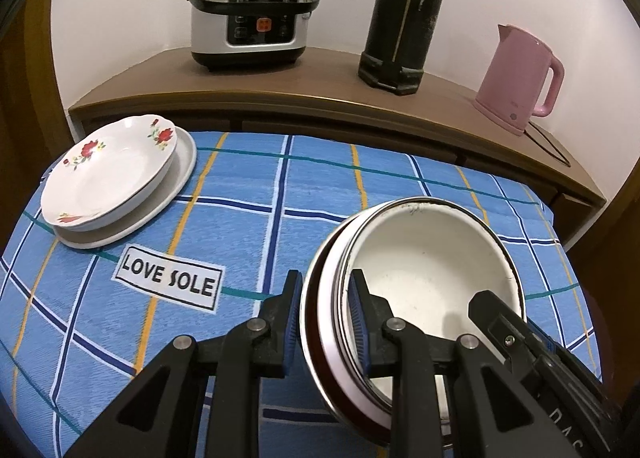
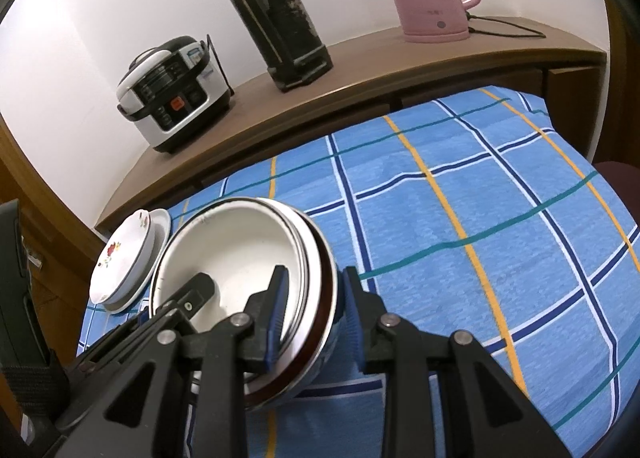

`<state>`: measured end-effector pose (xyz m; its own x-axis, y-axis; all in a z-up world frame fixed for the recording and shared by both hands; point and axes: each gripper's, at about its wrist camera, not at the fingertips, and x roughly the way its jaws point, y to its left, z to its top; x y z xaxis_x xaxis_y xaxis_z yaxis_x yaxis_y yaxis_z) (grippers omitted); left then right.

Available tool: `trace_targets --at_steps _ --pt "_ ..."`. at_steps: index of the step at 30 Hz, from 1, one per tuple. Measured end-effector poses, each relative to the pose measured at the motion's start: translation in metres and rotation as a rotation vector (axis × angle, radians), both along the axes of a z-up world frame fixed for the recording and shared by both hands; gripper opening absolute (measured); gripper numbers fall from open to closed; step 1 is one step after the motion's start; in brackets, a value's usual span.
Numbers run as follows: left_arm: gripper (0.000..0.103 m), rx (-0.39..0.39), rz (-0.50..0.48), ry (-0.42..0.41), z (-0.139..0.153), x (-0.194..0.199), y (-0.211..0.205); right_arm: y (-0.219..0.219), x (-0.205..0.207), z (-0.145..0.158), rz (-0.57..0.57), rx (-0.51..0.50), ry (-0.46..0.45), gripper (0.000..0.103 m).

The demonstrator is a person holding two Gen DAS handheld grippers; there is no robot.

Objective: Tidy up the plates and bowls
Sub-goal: 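Carry the bowl stack with both tools over the red-flower plate stack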

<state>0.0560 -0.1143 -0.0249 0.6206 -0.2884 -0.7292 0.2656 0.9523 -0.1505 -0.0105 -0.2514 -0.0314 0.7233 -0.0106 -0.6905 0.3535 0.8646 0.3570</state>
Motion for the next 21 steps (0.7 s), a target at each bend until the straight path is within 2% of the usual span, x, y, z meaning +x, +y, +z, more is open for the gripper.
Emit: trace_targets --at_steps 21 --pt "0.026 -0.005 0.067 0.008 -0.001 0.004 0.045 0.039 0.014 -0.002 0.072 -0.009 0.006 0.027"
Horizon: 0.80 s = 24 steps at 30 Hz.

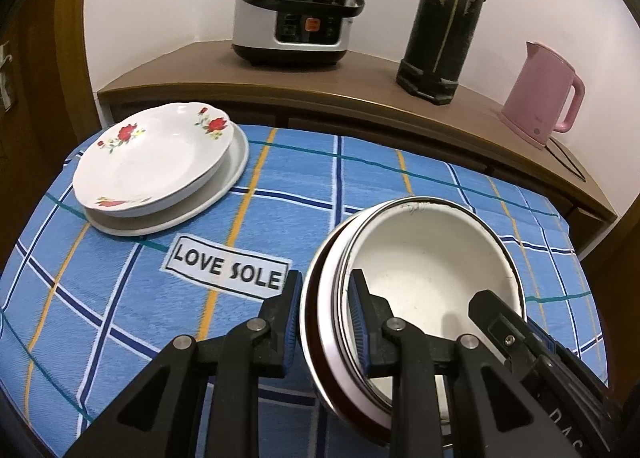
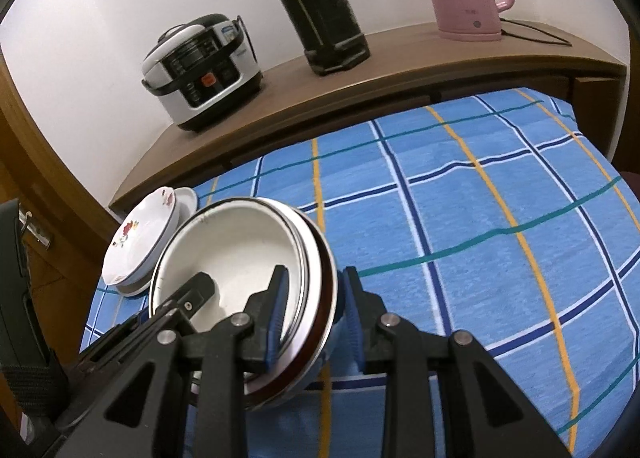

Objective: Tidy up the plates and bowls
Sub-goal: 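Carry the bowl stack with both tools over the red-flower plate stack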

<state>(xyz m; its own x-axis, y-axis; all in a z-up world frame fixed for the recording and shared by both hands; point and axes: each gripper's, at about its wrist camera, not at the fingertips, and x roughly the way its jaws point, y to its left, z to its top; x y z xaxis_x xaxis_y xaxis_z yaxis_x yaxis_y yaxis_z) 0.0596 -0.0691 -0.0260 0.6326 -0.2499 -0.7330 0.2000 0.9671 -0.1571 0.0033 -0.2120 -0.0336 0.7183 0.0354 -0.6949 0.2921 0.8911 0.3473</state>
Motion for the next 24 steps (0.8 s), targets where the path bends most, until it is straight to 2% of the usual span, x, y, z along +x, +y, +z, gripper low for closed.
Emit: trace_targets --at_steps 24 --pt "0.026 0.002 0.094 -0.001 -0.003 0.010 0.071 0.063 0.026 -0.004 0.097 -0.002 0.001 0.027"
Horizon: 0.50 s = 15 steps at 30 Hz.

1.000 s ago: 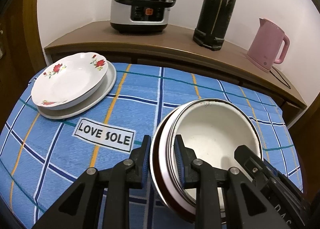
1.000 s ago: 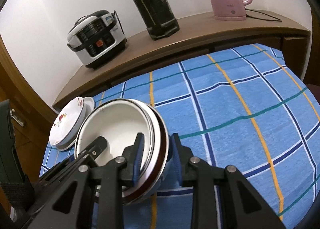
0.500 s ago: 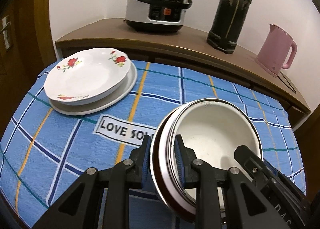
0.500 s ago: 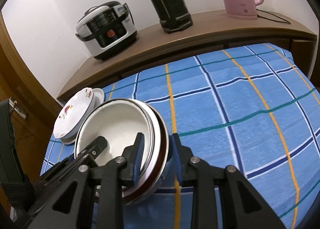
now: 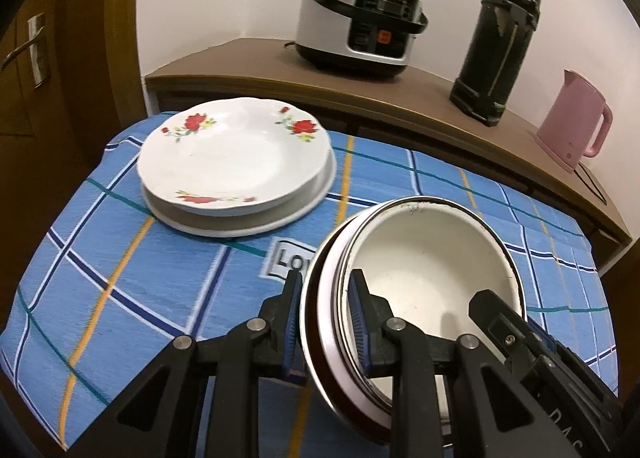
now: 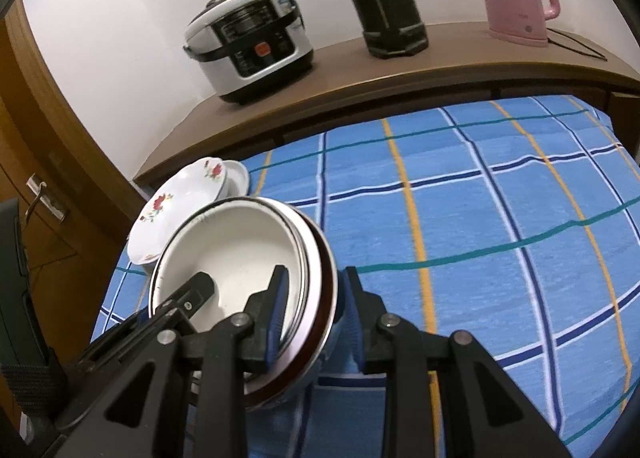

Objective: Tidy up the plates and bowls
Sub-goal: 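Carry the bowl stack with both tools over the red-flower plate stack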

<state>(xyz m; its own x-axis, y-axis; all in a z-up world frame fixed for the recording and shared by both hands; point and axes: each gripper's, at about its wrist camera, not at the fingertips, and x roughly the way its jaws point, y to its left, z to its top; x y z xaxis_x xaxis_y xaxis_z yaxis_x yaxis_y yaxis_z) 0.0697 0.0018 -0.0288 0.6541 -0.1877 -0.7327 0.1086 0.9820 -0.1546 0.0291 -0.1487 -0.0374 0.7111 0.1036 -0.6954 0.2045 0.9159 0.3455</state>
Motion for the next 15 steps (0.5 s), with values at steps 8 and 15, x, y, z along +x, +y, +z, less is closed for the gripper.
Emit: trace_targets --at_steps 8,15 --pt "0.026 0.001 0.032 -0.007 0.004 0.005 0.024 0.023 0.009 0.000 0.032 0.000 -0.006 0.027" --pt "0.026 0.005 0.058 -0.002 0.004 0.007 0.039 0.039 0.016 0.000 0.057 0.005 -0.006 0.027"
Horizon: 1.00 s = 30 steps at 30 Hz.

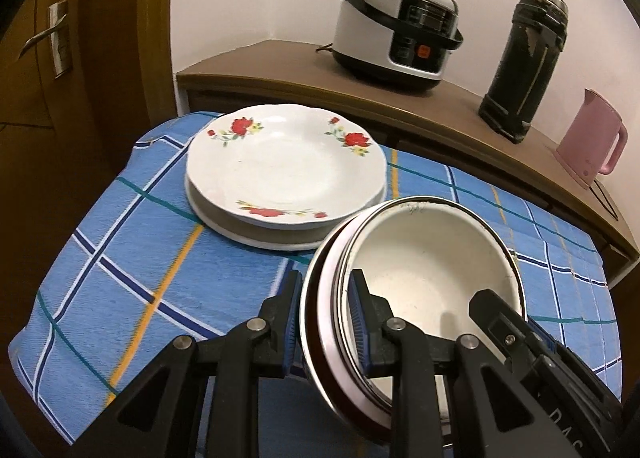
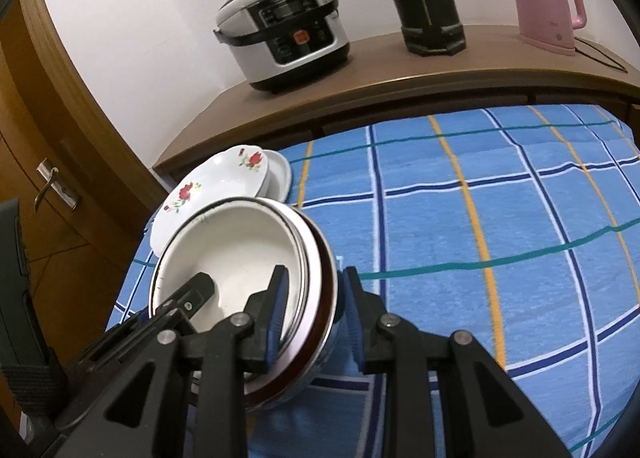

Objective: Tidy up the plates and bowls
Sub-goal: 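Carry the bowl stack with both tools over the red-flower plate stack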

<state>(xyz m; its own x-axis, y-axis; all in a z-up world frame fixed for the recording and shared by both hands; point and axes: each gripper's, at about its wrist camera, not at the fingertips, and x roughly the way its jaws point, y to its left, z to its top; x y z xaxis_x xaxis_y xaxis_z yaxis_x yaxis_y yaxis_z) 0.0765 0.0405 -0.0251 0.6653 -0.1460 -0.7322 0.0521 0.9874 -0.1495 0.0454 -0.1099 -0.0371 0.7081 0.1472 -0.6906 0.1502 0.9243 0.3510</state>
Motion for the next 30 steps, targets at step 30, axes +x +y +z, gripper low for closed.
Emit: trace_targets --at_steps 30 --pt "0.026 -0.003 0.112 -0.028 0.012 0.007 0.061 0.060 0.027 0.011 0.111 0.006 -0.025 0.027"
